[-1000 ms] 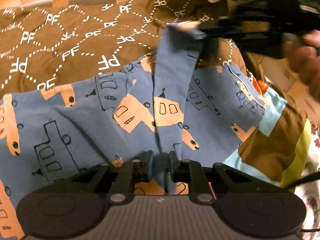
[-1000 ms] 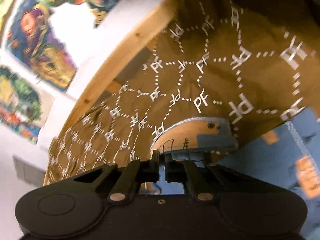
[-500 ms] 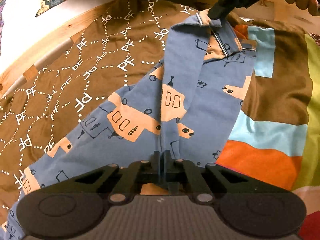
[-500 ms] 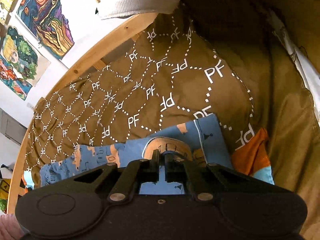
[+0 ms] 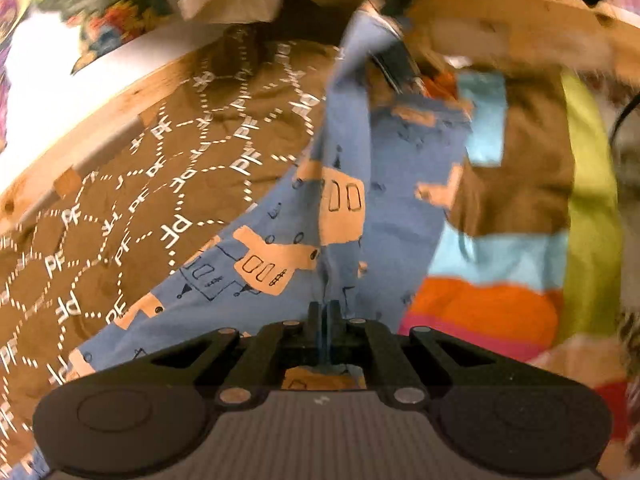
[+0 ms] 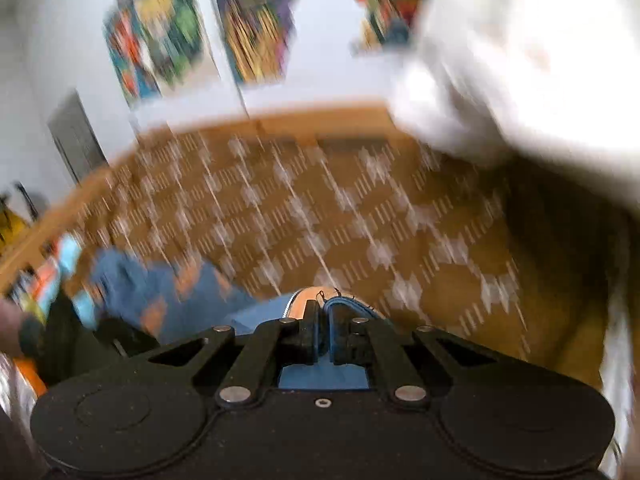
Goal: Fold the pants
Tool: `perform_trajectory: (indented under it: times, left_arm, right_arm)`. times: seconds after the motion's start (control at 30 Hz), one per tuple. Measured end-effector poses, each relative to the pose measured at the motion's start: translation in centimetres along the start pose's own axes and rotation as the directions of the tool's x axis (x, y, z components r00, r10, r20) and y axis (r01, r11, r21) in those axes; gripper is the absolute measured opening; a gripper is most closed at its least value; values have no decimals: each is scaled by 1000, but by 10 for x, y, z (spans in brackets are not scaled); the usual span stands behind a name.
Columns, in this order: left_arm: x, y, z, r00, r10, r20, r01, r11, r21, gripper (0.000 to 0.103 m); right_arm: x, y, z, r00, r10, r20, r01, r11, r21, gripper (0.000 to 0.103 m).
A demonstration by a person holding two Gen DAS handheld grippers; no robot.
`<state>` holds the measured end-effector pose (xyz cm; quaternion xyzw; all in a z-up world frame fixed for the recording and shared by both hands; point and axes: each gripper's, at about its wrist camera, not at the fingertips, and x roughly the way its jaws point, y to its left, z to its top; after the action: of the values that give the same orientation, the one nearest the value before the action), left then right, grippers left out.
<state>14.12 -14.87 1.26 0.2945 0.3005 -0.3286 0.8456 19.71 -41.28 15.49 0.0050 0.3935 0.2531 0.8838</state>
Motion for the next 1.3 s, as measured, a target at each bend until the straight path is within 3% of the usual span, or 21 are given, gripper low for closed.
perform_trajectory:
  times: [0.07, 0.13, 0.2, 0.3, 0.37, 0.43, 0.6, 0.67, 0.8, 0.9, 1.0, 1.13, 1.3]
  left_arm:
    - [8, -12, -3, 999, 9, -41, -7, 998, 68, 2]
    - [13, -20, -3, 998, 16, -59, -9, 994, 111, 2]
    - [13, -20, 0, 997, 5, -71, 5, 990, 139, 3]
    - [13, -1, 12, 989, -89, -116, 99, 992, 79, 14]
    - [14, 19, 26, 978, -150, -141, 156, 987, 33, 15]
    - [13, 34, 43, 975, -169, -146, 173, 985, 16, 30]
    - [33, 55, 109, 958, -237, -158, 234, 972, -37, 46]
    - [46, 49, 133, 953, -274, -132, 272, 962, -31, 47]
    - [83, 29, 162, 953, -288, -90, 291, 957, 13, 46]
    - [113, 28, 170, 918, -380, -112, 369, 923, -108, 46]
    - [129, 33, 166, 899, -428, -92, 406, 893, -194, 46]
    - [139, 37, 165, 881, -464, -95, 432, 869, -240, 45]
    - [130, 47, 166, 869, -491, -58, 467, 854, -231, 45]
  right_arm:
    - [16, -15, -28, 988, -71, -136, 69, 997, -16, 4]
    - [29, -28, -56, 963, -123, -240, 122, 992, -21, 4]
    - [31, -35, -77, 953, -126, -274, 131, 991, -2, 5]
    - [20, -36, -94, 964, -108, -244, 118, 993, 27, 7]
    - [15, -35, -101, 966, -112, -234, 120, 993, 20, 7]
    - [12, -33, -110, 969, -113, -220, 119, 993, 15, 7]
    - [7, -26, -118, 987, -85, -133, 90, 996, 28, 22]
    - [2, -23, -118, 992, -83, -90, 84, 996, 2, 31]
    - [5, -21, -118, 992, -113, -55, 109, 991, -72, 31]
    - [10, -23, -118, 992, -117, -54, 112, 989, -96, 31]
    - [19, -24, -121, 992, -108, -71, 102, 991, -92, 30]
    - [22, -16, -130, 990, -116, -86, 104, 985, -136, 6]
    - [15, -8, -138, 992, -93, -87, 82, 989, -122, 4]
